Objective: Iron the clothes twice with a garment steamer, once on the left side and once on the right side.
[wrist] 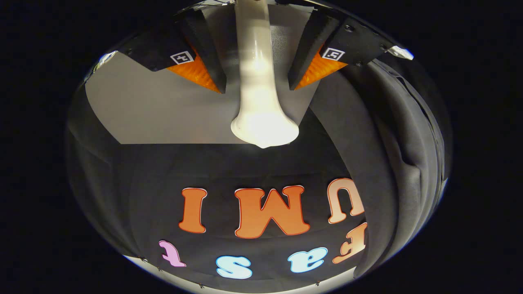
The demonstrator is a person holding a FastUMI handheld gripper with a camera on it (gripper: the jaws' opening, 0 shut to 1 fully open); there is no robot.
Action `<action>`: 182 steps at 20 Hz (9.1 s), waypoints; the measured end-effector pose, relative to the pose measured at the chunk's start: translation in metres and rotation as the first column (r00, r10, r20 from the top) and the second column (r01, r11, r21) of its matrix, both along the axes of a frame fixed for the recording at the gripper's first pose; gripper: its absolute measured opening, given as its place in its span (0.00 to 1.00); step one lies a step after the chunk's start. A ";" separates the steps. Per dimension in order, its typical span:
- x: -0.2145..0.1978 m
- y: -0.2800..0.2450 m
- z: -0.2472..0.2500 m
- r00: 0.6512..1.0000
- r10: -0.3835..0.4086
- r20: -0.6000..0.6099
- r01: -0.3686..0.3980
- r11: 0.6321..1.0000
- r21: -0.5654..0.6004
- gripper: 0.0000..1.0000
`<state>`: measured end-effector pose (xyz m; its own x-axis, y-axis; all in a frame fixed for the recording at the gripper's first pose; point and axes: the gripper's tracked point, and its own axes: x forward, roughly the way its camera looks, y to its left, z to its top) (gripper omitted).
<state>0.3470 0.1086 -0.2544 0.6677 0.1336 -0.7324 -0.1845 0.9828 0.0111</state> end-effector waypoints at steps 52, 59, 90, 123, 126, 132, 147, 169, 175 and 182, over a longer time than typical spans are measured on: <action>-0.191 0.087 0.186 0.773 -0.025 0.634 -0.051 0.994 0.101 0.40; -0.169 0.162 0.180 0.781 0.027 0.624 -0.128 0.985 0.118 0.40; -0.161 0.194 0.097 0.816 0.095 0.570 -0.134 0.991 0.027 0.40; -0.259 0.182 0.026 0.890 0.185 0.417 -0.210 0.978 0.013 0.41; -0.254 0.207 0.074 0.841 0.215 0.497 -0.265 0.964 0.031 0.40; -0.260 0.264 0.138 0.773 0.247 0.584 -0.353 0.933 0.073 0.40; -0.237 0.387 0.136 0.752 0.316 0.578 -0.441 0.893 0.087 0.40; -0.261 0.397 0.029 0.790 0.423 0.445 -0.477 0.879 0.012 0.41; -0.278 0.383 -0.009 0.817 0.435 0.379 -0.472 0.882 0.006 0.41; -0.313 0.360 -0.086 0.857 0.455 0.243 -0.468 0.884 -0.002 0.41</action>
